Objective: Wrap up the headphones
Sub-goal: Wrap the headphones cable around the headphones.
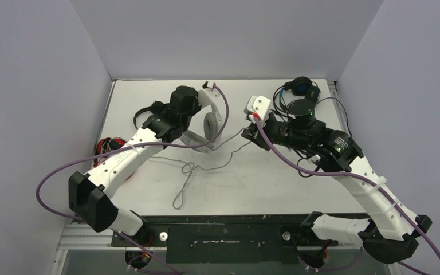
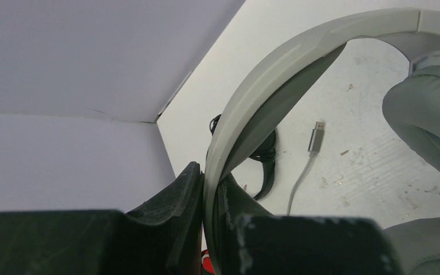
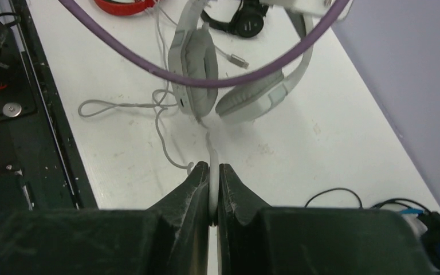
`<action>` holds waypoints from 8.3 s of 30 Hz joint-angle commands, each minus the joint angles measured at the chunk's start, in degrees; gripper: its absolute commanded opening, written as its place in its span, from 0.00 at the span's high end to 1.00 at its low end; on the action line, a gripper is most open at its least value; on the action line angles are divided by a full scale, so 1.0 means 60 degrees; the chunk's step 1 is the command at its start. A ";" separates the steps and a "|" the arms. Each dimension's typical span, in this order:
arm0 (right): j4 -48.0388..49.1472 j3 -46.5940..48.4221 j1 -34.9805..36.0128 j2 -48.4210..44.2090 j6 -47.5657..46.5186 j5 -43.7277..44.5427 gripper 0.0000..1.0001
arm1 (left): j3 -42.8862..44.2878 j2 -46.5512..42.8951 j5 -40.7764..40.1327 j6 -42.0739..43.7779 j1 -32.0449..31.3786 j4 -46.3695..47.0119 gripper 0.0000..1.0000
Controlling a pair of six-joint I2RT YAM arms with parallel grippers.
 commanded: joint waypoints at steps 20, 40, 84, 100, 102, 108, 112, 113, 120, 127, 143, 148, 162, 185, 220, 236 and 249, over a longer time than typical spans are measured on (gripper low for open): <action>0.7447 -0.4309 -0.0077 -0.1772 -0.2693 0.5324 1.00 | 0.0607 -0.1352 0.2420 -0.0962 0.0194 -0.0814 1.00; 1.2419 -0.6116 -0.3093 -0.0562 0.0749 0.1184 1.00 | 0.1159 -0.2709 0.8561 -0.5749 0.0358 -0.0736 1.00; 2.0733 -0.5971 -0.1861 0.6387 0.8644 -0.2089 0.79 | -0.0335 -0.2254 0.3112 -1.8521 0.0006 0.3857 1.00; 1.3926 -0.3695 -0.1017 0.6403 0.7329 -0.3025 1.00 | 0.0161 -0.1713 0.2750 -1.9143 0.0046 0.2607 1.00; 1.3492 -0.3678 -0.0751 0.6344 0.7083 -0.2972 1.00 | 0.0120 -0.1613 0.2913 -1.9360 0.0082 0.2743 1.00; 1.3728 -0.4463 -0.0400 0.5699 0.6982 -0.3019 1.00 | 0.0075 -0.1406 0.3918 -1.9806 0.0741 0.2867 1.00; 1.3904 -0.5137 -0.0037 0.5032 0.6754 -0.2896 1.00 | 0.0089 -0.1401 0.3986 -1.9915 0.1286 0.2702 1.00; 1.3872 -0.5228 0.0116 0.4923 0.6728 -0.2829 1.00 | 0.0120 -0.1386 0.3930 -1.9917 0.1363 0.2631 1.00; 1.1697 -0.4562 0.1091 0.4340 0.5774 -0.2297 1.00 | 0.0841 -0.1069 0.1658 -1.8671 0.1524 0.1229 1.00; 0.8579 -0.3253 0.1575 0.3943 0.4961 -0.1774 1.00 | 0.1301 -0.0474 -0.3176 -1.4918 0.1313 0.0089 1.00; 0.1977 0.0151 0.1089 0.3553 0.3740 -0.0023 1.00 | -0.0542 0.0060 -0.7434 -0.7780 0.1192 0.3359 1.00; 0.2233 -0.0157 0.0859 0.3060 0.3706 0.0596 0.97 | -0.0630 0.0077 -0.6574 -0.7520 0.1156 0.3103 1.00; 0.4108 -0.2343 -0.0088 0.2446 0.3865 -0.0722 1.00 | -0.0162 -0.0567 -0.4210 -0.8833 0.1412 0.1724 1.00; 0.2670 -0.0377 -0.1314 0.2589 0.0395 0.1700 0.86 | -0.1648 -0.2311 0.2394 -0.3894 0.0527 0.0215 1.00; 0.3519 -0.1442 -0.1762 0.2078 0.1098 0.0357 1.00 | -0.0907 -0.2417 0.1105 -0.3558 -0.0368 -0.0424 1.00; 0.3104 0.0109 -0.2283 0.2488 0.0822 -0.0127 1.00 | -0.1077 -0.1379 0.2189 -0.4044 -0.0353 -0.0783 1.00; 0.3141 -0.0509 -0.2391 0.1739 0.0843 -0.0787 1.00 | 0.0267 -0.0080 0.1858 -0.6973 0.0408 -0.2098 1.00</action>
